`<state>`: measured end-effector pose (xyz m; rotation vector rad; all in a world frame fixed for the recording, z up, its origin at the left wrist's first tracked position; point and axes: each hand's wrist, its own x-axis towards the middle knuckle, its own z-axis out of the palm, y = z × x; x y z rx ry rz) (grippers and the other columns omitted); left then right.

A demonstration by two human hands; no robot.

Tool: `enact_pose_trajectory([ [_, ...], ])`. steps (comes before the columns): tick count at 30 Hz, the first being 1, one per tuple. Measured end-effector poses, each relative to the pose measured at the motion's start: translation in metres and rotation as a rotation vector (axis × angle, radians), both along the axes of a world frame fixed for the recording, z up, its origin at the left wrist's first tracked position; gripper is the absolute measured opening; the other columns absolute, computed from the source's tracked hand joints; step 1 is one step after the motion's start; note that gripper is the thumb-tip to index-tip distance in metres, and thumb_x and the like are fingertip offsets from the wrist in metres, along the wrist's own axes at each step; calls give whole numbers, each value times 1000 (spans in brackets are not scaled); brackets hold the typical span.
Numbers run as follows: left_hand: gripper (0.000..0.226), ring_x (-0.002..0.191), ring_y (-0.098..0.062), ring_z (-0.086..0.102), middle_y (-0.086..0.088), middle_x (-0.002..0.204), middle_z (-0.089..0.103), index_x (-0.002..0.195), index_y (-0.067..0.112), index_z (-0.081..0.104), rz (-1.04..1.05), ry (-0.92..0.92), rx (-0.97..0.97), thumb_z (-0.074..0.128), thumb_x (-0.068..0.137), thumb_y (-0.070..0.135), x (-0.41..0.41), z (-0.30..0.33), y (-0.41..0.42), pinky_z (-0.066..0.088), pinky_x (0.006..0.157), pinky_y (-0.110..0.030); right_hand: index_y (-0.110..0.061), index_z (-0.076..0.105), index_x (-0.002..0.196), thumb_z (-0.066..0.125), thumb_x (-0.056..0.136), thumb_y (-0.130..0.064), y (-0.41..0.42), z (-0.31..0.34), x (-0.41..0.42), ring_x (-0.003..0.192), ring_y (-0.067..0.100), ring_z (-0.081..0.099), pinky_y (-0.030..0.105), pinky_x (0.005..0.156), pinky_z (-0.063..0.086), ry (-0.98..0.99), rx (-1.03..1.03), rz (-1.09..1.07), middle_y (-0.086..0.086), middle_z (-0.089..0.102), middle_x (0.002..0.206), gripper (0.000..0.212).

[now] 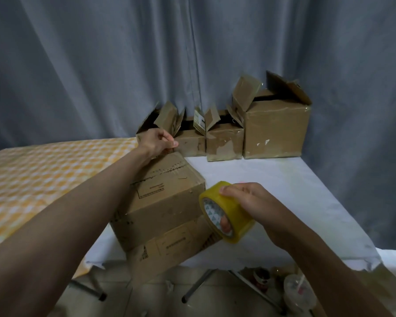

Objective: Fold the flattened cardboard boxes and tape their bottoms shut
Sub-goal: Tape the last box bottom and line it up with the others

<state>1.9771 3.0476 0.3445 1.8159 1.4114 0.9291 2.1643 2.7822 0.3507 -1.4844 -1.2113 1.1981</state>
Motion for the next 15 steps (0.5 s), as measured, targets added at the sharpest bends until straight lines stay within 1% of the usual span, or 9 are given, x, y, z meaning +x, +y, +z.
enact_pose_trajectory([
  [5, 19, 81, -16, 58, 1, 81, 60, 87, 16, 63, -35, 121, -13, 81, 81, 18, -3, -9, 6, 46, 77, -28, -20, 56, 73, 55, 100, -23, -2, 0, 2, 38, -7, 56, 6, 40, 41, -17, -48, 24, -9, 58, 48, 27],
  [7, 20, 84, -17, 57, 0, 87, 61, 89, 18, 60, -49, 280, 26, 78, 84, 25, -2, -9, 4, 44, 78, -29, -21, 51, 72, 54, 101, -21, -2, -1, 0, 37, -7, 55, 6, 39, 41, 7, -86, 39, -10, 56, 41, 29],
  [8, 18, 88, -19, 59, -2, 93, 63, 91, 17, 61, -35, 390, 86, 75, 87, 28, -2, -7, 2, 46, 80, -32, -20, 50, 72, 54, 101, -21, -2, -3, 0, 38, -6, 56, 7, 41, 42, 17, -109, 38, -10, 57, 42, 29],
  [9, 15, 93, -23, 61, -5, 100, 65, 94, 16, 64, -1, 484, 182, 71, 90, 29, -1, -3, -3, 48, 83, -35, -20, 52, 74, 54, 101, -22, 0, -5, 0, 45, -4, 60, 9, 47, 46, 29, -121, 28, -8, 61, 51, 27],
  [10, 14, 97, -26, 61, -8, 107, 64, 98, 14, 66, 49, 530, 293, 66, 93, 27, 1, 3, -12, 49, 85, -38, -20, 55, 78, 55, 100, -25, 3, -6, 0, 59, -1, 63, 12, 59, 50, 40, -126, 13, -8, 64, 68, 22],
  [12, 18, 94, -26, 59, -7, 106, 59, 102, 11, 68, 113, 476, 476, 55, 98, 22, 6, 19, -46, 46, 80, -38, -21, 59, 96, 58, 98, -30, 9, -12, 0, 91, 13, 60, 29, 86, 50, 69, -163, -25, -1, 59, 101, 9],
  [13, 22, 89, -24, 59, -4, 97, 59, 97, 10, 69, 91, 443, 511, 51, 100, 23, 10, 26, -69, 42, 74, -35, -21, 57, 107, 58, 97, -32, 12, -14, 0, 102, 21, 57, 36, 92, 47, 99, -188, -45, 4, 56, 112, 15],
  [14, 29, 82, -23, 61, -2, 87, 61, 91, 10, 69, 42, 436, 500, 49, 102, 27, 13, 28, -95, 40, 69, -32, -19, 56, 113, 58, 97, -32, 14, -16, 1, 105, 24, 56, 38, 92, 45, 129, -215, -66, 7, 54, 118, 21],
  [15, 37, 76, -22, 62, -1, 79, 63, 87, 10, 69, -17, 452, 449, 46, 103, 35, 17, 28, -119, 39, 63, -32, -19, 57, 112, 58, 97, -31, 15, -17, 1, 103, 25, 57, 39, 89, 45, 152, -229, -67, 9, 55, 118, 19],
])
